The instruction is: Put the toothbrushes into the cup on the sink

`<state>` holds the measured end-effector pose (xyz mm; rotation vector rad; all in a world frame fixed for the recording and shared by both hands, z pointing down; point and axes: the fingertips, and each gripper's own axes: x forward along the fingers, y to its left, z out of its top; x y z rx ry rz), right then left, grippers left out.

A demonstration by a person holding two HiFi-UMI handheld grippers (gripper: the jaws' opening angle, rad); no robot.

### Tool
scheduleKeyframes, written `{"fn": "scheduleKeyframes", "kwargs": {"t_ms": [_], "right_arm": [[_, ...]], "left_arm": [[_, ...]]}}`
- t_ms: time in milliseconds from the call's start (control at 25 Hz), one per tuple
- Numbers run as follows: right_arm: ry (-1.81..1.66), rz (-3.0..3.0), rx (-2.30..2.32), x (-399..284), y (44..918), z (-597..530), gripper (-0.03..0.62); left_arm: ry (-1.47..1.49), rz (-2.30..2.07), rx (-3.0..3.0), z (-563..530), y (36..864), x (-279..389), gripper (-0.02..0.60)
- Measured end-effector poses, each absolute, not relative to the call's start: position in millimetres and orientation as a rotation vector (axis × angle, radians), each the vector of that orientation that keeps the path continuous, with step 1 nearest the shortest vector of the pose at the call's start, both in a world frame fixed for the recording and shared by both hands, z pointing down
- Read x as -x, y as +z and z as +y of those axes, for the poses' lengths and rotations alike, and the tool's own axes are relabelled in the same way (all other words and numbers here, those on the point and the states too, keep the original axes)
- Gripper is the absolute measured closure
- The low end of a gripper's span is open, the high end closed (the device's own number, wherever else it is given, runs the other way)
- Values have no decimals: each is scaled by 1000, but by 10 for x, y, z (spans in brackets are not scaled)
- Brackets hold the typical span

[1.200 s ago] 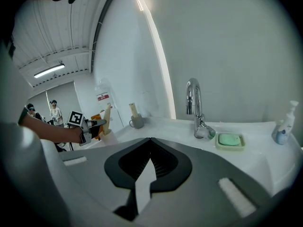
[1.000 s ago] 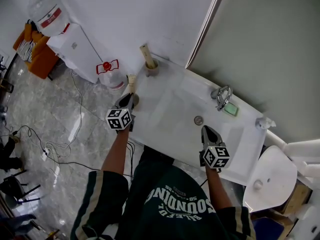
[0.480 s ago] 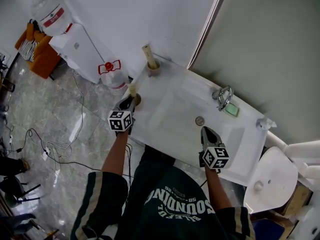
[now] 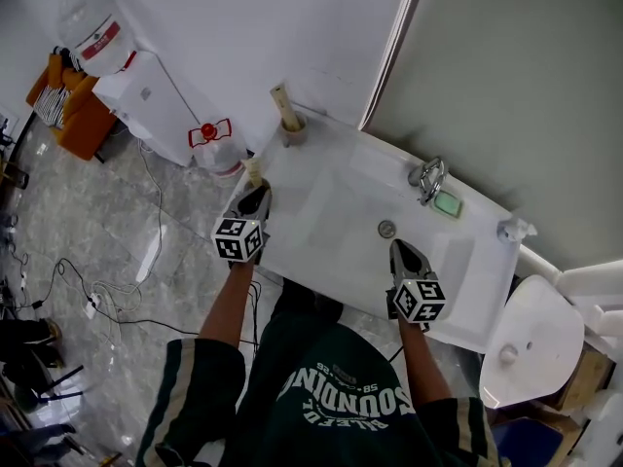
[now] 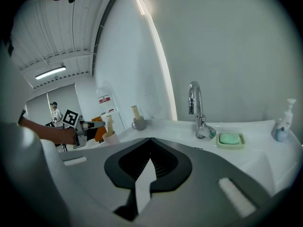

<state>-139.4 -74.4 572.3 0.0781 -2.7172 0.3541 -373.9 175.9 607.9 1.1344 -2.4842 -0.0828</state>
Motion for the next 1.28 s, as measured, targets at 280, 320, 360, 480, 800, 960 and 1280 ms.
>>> {"fn": "scheduleKeyframes", "kwargs": {"t_ms": [280,320,360,480,800,960,1280], "right_arm": [[351,-2759,-143,1289,5585,-889,592],[351,-2765,-153,1267,5562,-916,592],[352,-2771,-163,1244,5540,-944,592],[352,-2789,-187,1180,5481,-1024,591],[322,-2843,-262,1061,5262,-1251,591],[310,-2863,-292,997,5192,-1343,591],[294,-2880,-321,895,5146,-1427,592]], "left_arm": [[-61,-2415,-1316,1219,5883,3393,524],[-47,-2403,-1340,1141,5869,3341,529],[-34,-2390,-1363,1063,5855,3288,531],[5,-2362,-1434,830,5799,3131,531],[70,-2302,-1613,256,5501,2776,531],[85,-2285,-1690,34,5336,2620,531],[165,-2268,-1787,-204,5237,2379,531]]}}
